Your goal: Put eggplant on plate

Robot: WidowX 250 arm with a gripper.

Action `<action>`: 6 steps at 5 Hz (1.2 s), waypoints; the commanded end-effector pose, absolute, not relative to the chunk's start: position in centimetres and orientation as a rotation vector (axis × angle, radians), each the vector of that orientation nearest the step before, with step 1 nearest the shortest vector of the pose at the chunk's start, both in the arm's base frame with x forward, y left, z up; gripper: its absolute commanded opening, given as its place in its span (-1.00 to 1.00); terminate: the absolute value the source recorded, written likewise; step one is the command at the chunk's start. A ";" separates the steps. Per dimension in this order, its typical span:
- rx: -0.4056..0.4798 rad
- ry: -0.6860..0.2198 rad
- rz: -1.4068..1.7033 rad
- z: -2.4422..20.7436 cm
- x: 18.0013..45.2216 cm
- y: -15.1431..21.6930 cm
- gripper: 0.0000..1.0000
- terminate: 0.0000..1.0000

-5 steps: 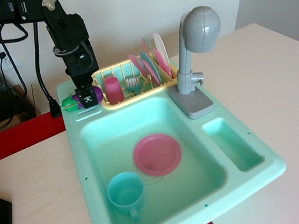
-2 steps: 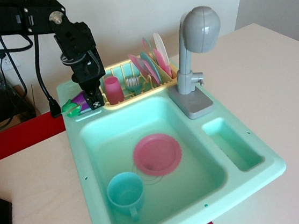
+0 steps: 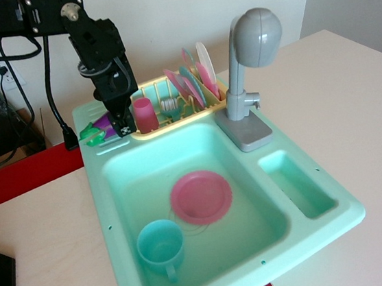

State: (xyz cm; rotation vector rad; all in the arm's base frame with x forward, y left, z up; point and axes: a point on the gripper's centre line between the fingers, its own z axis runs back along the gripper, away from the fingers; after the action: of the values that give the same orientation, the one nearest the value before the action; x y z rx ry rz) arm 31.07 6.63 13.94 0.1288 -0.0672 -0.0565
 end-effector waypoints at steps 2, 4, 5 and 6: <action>0.082 -0.196 -0.160 18.1 35.5 2.1 -1.00 -1.00; 0.007 -0.130 -0.242 14.9 35.9 -2.6 -1.00 -1.00; -0.008 -0.101 -0.251 12.8 35.9 -3.3 -1.00 -1.00; -0.007 -0.085 -0.249 11.2 35.9 -3.4 -1.00 -1.00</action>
State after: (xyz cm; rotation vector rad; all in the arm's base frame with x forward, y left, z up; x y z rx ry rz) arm 35.57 -3.44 9.05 0.0056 -0.0506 -0.2502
